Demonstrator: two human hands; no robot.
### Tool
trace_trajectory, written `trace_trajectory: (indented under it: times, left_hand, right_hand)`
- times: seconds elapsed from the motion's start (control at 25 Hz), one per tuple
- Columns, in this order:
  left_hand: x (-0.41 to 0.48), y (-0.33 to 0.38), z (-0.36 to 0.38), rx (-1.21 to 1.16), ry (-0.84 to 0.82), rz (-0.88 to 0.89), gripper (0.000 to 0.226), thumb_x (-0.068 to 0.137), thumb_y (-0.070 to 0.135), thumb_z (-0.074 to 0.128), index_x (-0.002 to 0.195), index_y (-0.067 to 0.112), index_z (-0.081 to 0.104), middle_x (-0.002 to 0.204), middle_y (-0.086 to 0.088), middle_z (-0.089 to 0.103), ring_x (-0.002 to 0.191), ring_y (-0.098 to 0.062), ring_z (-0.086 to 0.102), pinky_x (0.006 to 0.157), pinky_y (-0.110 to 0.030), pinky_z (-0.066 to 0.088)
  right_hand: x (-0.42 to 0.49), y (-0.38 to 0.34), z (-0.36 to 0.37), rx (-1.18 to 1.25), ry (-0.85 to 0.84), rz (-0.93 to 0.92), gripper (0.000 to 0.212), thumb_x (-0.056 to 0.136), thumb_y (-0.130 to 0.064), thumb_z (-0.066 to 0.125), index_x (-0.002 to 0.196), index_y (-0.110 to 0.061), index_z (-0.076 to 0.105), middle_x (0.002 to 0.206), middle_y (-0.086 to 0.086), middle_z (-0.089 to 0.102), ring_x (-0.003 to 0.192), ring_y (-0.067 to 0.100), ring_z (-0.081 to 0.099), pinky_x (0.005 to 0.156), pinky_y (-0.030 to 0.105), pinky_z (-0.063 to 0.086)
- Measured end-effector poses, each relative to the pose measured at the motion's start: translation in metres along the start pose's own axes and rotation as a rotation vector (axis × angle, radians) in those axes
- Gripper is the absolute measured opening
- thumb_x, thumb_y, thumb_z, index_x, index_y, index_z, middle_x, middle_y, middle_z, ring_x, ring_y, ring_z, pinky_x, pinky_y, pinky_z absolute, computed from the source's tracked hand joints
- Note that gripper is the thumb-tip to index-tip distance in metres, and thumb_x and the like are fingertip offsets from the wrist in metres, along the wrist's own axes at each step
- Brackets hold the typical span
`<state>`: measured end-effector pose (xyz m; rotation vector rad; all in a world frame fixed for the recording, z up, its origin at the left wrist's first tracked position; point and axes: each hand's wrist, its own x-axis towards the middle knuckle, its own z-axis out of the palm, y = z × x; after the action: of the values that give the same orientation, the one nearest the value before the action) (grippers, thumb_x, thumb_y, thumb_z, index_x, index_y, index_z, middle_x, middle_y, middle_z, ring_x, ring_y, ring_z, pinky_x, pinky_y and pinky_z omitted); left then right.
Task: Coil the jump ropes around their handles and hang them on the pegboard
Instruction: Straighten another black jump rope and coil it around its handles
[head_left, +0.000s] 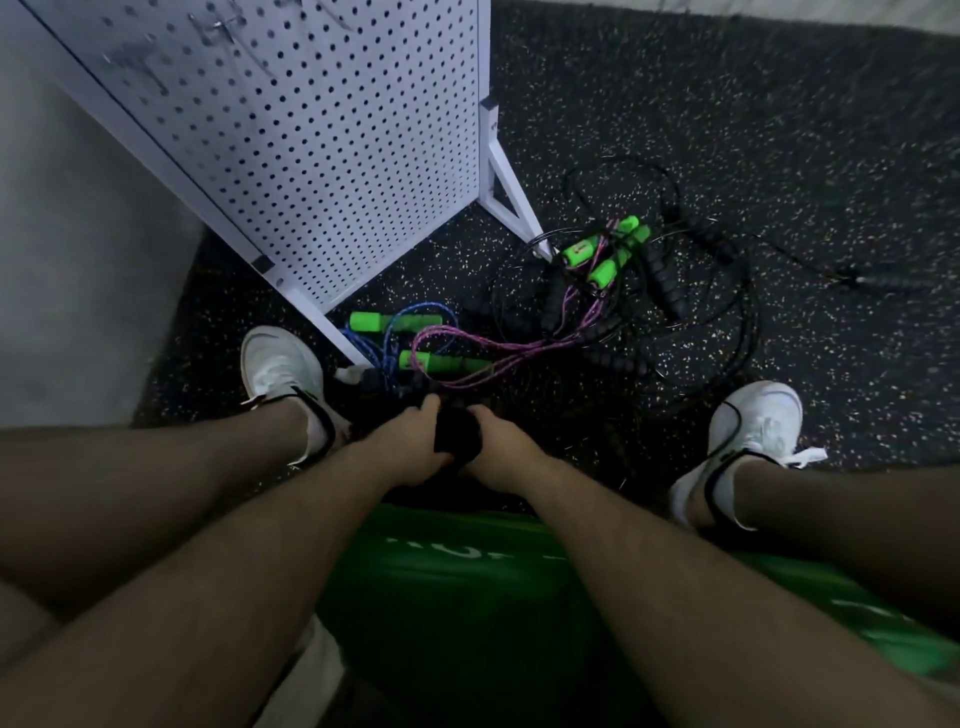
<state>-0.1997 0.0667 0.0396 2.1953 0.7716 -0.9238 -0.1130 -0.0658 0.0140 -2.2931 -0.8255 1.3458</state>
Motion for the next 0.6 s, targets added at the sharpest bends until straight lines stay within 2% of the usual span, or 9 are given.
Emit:
trace_trajectory:
  times: [0.08,0.2,0.32,0.44,0.6]
  left_hand:
    - [-0.003,0.004,0.012,0.286,0.032,0.012,0.089,0.096,0.039,0.065,0.157,0.010,0.008,0.148,-0.018,0.033,0.131,-0.036,0.043,0.102,-0.045,0.047]
    - [-0.003,0.015,0.012,0.550,0.170,0.068,0.091,0.094,0.054,0.056,0.156,0.005,0.010,0.150,-0.017,0.024,0.136,-0.035,0.030,0.106,-0.043,0.038]
    - [0.001,0.032,0.008,0.553,0.247,0.210,0.081,0.096,0.049,0.050,0.157,0.007,0.016,0.151,-0.016,0.026,0.137,-0.034,0.028,0.111,-0.043,0.031]
    - [0.009,0.056,0.017,0.526,0.257,0.327,0.067,0.101,0.039,0.043,0.158,0.010,0.021,0.153,-0.013,0.029,0.139,-0.031,0.029,0.112,-0.042,0.028]
    - [0.037,0.099,0.039,0.468,0.241,0.423,0.056,0.103,0.032,0.040,0.155,0.012,0.029,0.148,-0.010,0.036,0.134,-0.030,0.034,0.109,-0.041,0.029]
  right_hand:
    - [0.004,0.007,0.009,-0.021,-0.012,0.032,0.054,0.089,-0.020,0.067,0.138,-0.014,0.043,0.123,0.010,0.063,0.111,0.030,0.062,0.091,0.034,0.051]
    - [0.009,0.015,0.008,-0.055,-0.018,-0.010,0.042,0.092,-0.021,0.062,0.130,-0.011,0.048,0.122,0.010,0.064,0.106,0.028,0.063,0.089,0.034,0.051]
    - [0.003,0.026,-0.001,-0.021,0.041,-0.049,0.048,0.090,-0.021,0.061,0.135,-0.012,0.048,0.119,0.008,0.065,0.103,0.027,0.064,0.087,0.038,0.054]
    - [-0.006,0.045,-0.016,-0.003,0.144,-0.076,0.043,0.091,-0.021,0.057,0.133,-0.014,0.050,0.118,0.007,0.063,0.102,0.026,0.062,0.082,0.037,0.052]
    - [-0.018,0.089,-0.033,0.047,0.261,0.000,0.039,0.094,-0.030,0.054,0.131,-0.018,0.051,0.118,0.004,0.062,0.101,0.024,0.061,0.083,0.041,0.054]
